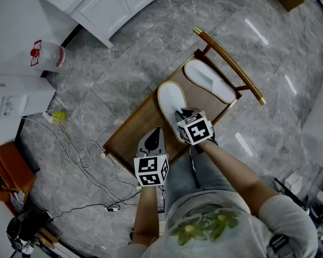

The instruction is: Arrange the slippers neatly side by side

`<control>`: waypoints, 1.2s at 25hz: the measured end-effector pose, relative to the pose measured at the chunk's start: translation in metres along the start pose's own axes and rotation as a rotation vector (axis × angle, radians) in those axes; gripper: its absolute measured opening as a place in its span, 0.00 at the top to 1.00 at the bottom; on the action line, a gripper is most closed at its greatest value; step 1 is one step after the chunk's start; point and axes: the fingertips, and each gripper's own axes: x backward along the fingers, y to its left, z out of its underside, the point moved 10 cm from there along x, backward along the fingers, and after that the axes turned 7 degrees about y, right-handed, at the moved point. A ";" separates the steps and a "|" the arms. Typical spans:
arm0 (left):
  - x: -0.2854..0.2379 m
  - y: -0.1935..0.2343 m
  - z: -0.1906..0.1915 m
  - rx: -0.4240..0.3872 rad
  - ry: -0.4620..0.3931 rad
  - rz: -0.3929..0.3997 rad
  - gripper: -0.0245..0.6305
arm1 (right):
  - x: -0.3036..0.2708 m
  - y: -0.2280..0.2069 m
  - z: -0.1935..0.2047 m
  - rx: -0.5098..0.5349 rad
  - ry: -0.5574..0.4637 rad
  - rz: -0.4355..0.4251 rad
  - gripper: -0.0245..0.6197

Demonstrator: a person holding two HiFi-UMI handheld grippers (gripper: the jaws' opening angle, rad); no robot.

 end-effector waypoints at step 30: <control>-0.012 -0.062 -0.051 0.118 -0.034 -0.116 0.94 | 0.029 -0.099 -0.032 0.346 0.251 -0.130 0.90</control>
